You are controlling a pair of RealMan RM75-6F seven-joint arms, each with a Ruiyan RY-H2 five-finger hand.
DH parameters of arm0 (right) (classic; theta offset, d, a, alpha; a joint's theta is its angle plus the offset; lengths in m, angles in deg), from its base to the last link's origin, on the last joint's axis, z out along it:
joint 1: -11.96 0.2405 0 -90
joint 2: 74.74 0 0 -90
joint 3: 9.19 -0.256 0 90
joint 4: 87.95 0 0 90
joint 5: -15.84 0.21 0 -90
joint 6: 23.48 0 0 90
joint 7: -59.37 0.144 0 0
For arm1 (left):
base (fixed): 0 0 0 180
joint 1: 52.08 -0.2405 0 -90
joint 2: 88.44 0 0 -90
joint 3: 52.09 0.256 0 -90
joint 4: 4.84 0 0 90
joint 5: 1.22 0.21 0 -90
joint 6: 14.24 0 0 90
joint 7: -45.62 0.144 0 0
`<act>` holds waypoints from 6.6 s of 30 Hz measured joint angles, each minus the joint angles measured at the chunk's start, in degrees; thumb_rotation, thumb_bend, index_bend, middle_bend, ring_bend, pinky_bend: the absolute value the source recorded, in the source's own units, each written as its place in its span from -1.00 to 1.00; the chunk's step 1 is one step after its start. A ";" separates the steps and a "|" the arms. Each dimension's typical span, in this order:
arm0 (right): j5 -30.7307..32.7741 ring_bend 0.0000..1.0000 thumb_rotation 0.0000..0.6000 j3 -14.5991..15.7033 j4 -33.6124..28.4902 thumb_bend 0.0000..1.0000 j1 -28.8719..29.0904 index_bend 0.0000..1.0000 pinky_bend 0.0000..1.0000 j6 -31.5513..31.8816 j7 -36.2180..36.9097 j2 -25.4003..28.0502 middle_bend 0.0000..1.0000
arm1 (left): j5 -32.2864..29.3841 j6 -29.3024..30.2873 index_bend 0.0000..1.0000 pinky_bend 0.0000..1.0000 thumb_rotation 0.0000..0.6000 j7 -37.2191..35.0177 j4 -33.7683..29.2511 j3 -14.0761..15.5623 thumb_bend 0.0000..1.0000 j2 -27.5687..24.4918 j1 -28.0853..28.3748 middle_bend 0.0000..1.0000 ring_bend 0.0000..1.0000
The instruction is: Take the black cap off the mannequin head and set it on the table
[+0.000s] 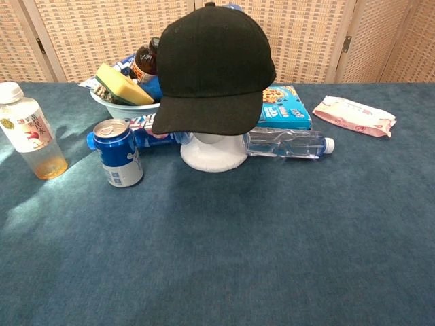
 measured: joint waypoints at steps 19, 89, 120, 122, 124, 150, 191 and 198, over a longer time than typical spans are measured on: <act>-4.26 -0.47 1.00 0.45 0.69 -0.92 2.01 -0.23 -0.39 -1.34 1.43 -0.38 -0.32 | 1.22 0.09 -0.52 -0.96 1.00 0.56 -1.35 0.33 -0.66 -0.61 -0.08 -0.77 -0.75; -20.86 -0.51 1.00 -4.66 25.15 -0.46 38.93 -0.03 -0.44 -13.13 -3.95 -34.45 -0.28 | 0.37 -1.95 -0.51 -0.96 1.00 0.44 -4.41 0.14 -0.66 -3.57 0.47 -0.77 -0.73; -19.24 -0.43 1.00 -8.46 34.42 0.04 44.91 0.59 -0.44 -3.32 0.22 -40.50 -0.03 | -0.18 -2.43 -0.50 -0.96 1.00 -0.82 -3.37 0.07 -0.66 -3.52 0.77 -0.77 -0.73; -18.80 -0.42 1.00 -9.23 34.98 0.04 45.65 0.61 -0.44 -3.20 0.16 -40.89 -0.02 | -0.13 -2.46 -0.50 -0.96 1.00 -0.85 -3.42 0.10 -0.66 -3.54 0.78 -0.77 -0.73; -18.08 -0.42 1.00 -10.16 35.61 0.04 46.54 0.63 -0.44 -3.16 0.06 -41.37 -0.02 | -0.01 -2.38 -0.50 -0.96 1.00 -0.87 -3.42 0.13 -0.66 -3.55 0.77 -0.77 -0.73; -11.42 -0.39 1.00 -17.53 42.26 0.04 55.40 0.67 -0.44 -3.55 -2.50 -43.57 0.01 | -0.27 -2.23 -0.50 -0.96 1.00 -2.18 -2.54 0.15 -0.66 -3.51 0.52 -0.77 -0.73; 0.17 -0.32 1.00 -20.30 39.22 0.04 48.84 0.77 -0.44 5.75 -1.11 -29.07 0.07 | 0.54 -3.56 -0.50 -0.96 1.00 -3.04 -2.81 0.69 -0.66 -3.90 1.36 -0.77 -0.73; 1.28 -0.32 1.00 -15.87 36.24 0.04 42.16 0.77 -0.44 6.44 -1.11 -27.83 0.07 | 1.01 -3.49 -0.50 -0.96 1.00 -3.09 -2.89 1.01 -0.66 -3.83 1.29 -0.77 -0.73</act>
